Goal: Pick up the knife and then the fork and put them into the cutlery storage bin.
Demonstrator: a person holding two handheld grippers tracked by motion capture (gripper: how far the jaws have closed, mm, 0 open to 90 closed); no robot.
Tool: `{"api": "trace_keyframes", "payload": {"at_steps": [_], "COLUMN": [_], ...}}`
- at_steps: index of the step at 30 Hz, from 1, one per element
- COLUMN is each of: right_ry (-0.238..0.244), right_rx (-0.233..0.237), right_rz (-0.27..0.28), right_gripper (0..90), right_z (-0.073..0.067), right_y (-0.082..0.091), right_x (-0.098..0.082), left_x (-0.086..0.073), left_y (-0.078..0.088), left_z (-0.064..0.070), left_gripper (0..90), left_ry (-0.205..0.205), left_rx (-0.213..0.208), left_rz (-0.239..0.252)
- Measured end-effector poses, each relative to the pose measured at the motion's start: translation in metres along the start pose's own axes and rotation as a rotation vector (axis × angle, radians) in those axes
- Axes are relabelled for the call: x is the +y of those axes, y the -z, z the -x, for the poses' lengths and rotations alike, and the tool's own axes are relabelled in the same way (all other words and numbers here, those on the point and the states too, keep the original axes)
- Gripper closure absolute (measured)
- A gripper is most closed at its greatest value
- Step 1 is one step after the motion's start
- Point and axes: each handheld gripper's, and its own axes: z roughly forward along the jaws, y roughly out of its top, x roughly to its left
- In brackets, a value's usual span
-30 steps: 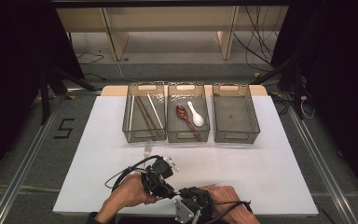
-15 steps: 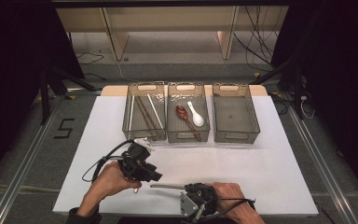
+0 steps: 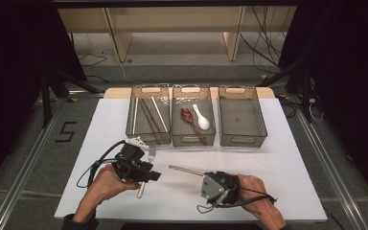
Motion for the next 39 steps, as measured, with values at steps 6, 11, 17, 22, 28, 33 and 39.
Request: {"api": "trace_keyframes", "payload": {"at_steps": [6,11,17,22,28,33,39], "right_ry": [-0.104,-0.182,-0.292,-0.396,-0.480,-0.557,-0.652], "right_rx": [-0.050,-0.075,-0.091,-0.093,-0.100,-0.098,-0.100], "right_rz": [-0.015,-0.012,-0.011,-0.021,-0.029,-0.054,-0.085], "right_gripper": [89.0,89.0,89.0,89.0,89.0,88.9,88.9], "right_z": [0.028,0.050,0.079,0.104,0.131,0.148,0.165], "right_y": [0.009,0.012,0.009,0.004,-0.002,-0.009,-0.020], "right_x": [-0.016,-0.024,-0.033,-0.042,-0.053,-0.061,-0.070], "left_x": [-0.008,-0.016,-0.027,-0.035,-0.043,-0.049,-0.054], "left_y": [-0.004,-0.009,-0.014,-0.018,-0.024,-0.030,-0.031], "left_z": [-0.003,-0.007,-0.010,-0.013,-0.016,-0.017,-0.018], "left_gripper": [34.3,33.6,31.7,31.2,30.5,28.1,26.4], "left_ry": [0.011,0.031,0.047,0.061,0.092,0.113,0.119], "left_rx": [0.038,0.042,0.060,0.070,0.109,0.122,0.142], "left_rz": [0.017,0.013,0.022,0.027,0.048,0.041,0.072]}}
